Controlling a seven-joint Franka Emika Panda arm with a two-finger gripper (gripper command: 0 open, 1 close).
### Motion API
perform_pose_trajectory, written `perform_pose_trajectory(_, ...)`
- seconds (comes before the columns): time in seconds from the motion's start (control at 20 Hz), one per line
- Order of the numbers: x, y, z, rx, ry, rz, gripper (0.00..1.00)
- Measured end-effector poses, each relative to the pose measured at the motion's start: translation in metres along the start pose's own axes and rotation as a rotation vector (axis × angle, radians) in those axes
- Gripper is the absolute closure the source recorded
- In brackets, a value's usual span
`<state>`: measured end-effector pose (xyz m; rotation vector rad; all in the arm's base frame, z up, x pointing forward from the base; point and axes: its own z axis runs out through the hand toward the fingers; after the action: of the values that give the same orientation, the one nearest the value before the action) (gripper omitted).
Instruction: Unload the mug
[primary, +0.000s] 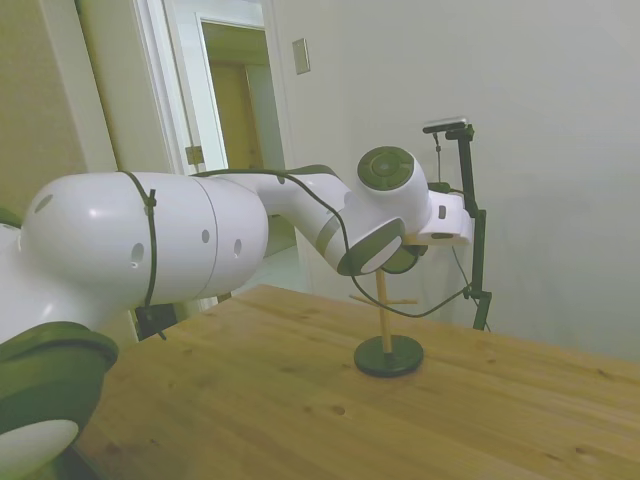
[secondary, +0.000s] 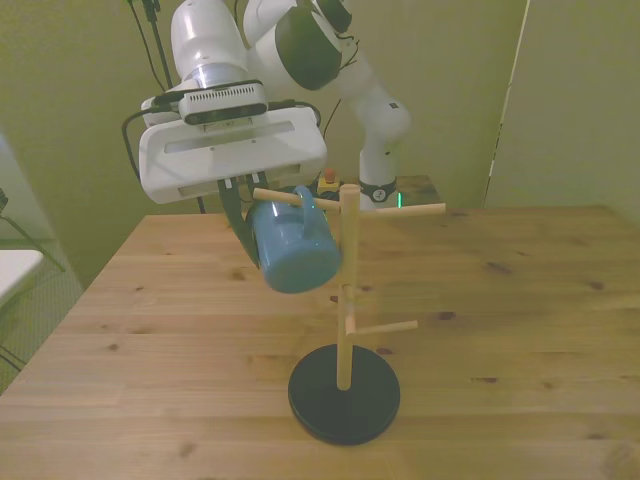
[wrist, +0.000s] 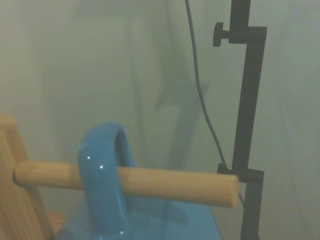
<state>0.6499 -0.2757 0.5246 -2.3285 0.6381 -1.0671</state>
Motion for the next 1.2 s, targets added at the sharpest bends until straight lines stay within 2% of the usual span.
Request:
perform_pose_trajectory(0.4, 0.038, 0.022, -0.039, 0.015, 0.032, 0.043, 1.0)
perform_pose_trajectory(0.85, 0.097, 0.052, -0.056, -0.002, 0.045, 0.114, 1.0)
perform_pose_trajectory(1.2, 0.088, 0.082, -0.075, -0.05, 0.001, 0.105, 1.0)
